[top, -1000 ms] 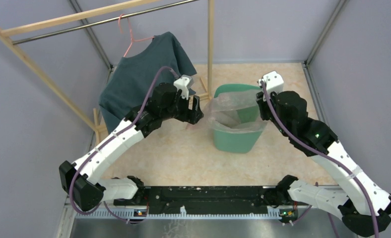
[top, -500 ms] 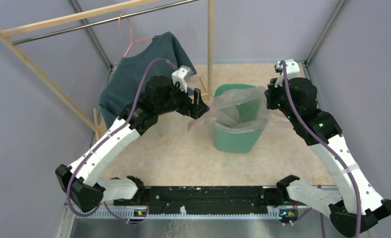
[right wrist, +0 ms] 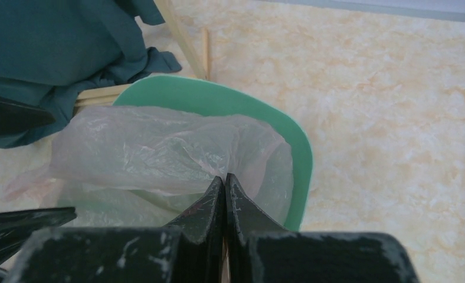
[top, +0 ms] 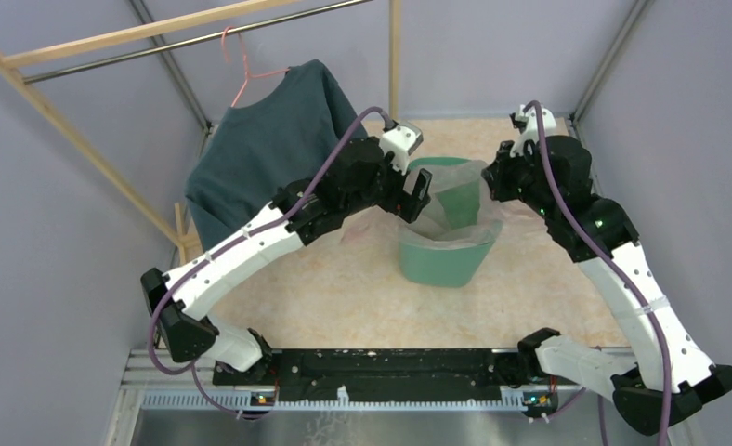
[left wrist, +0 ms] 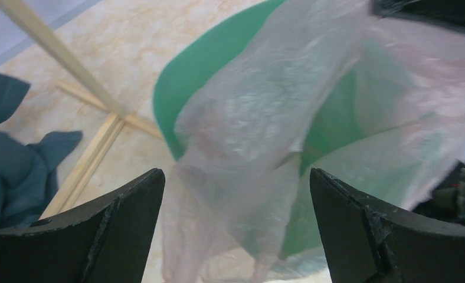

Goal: Put the trash bags into the trash bin

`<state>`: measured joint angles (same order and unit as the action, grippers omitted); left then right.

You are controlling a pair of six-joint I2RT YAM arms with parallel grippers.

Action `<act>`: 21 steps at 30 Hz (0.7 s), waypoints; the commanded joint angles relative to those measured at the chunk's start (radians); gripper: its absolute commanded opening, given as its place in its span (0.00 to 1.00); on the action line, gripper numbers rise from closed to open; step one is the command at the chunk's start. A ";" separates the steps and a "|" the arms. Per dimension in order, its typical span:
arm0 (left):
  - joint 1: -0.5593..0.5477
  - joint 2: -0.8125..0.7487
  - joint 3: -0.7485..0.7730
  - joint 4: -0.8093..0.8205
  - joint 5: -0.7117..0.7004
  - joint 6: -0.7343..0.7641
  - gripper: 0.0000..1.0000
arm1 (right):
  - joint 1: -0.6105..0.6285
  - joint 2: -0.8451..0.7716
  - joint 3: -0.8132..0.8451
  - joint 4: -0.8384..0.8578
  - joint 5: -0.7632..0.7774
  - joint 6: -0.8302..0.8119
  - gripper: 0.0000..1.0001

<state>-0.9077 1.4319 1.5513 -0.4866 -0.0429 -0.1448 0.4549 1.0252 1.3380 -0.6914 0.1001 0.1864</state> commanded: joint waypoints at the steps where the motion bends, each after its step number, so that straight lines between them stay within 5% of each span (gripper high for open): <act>1: 0.010 0.025 0.020 0.001 -0.177 0.034 0.99 | -0.033 0.003 0.056 0.008 -0.015 0.028 0.00; 12: 0.014 0.040 0.006 0.018 -0.107 0.031 0.89 | -0.128 0.024 0.056 0.021 -0.107 0.041 0.00; 16: 0.052 0.068 0.034 0.009 -0.082 -0.002 0.68 | -0.138 0.035 0.055 0.025 -0.123 0.036 0.00; 21: 0.125 0.104 0.087 -0.010 -0.005 -0.022 0.54 | -0.178 0.043 0.039 0.030 -0.133 0.030 0.00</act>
<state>-0.8364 1.5070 1.5623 -0.5018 -0.1135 -0.1482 0.3130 1.0676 1.3453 -0.6964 -0.0097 0.2138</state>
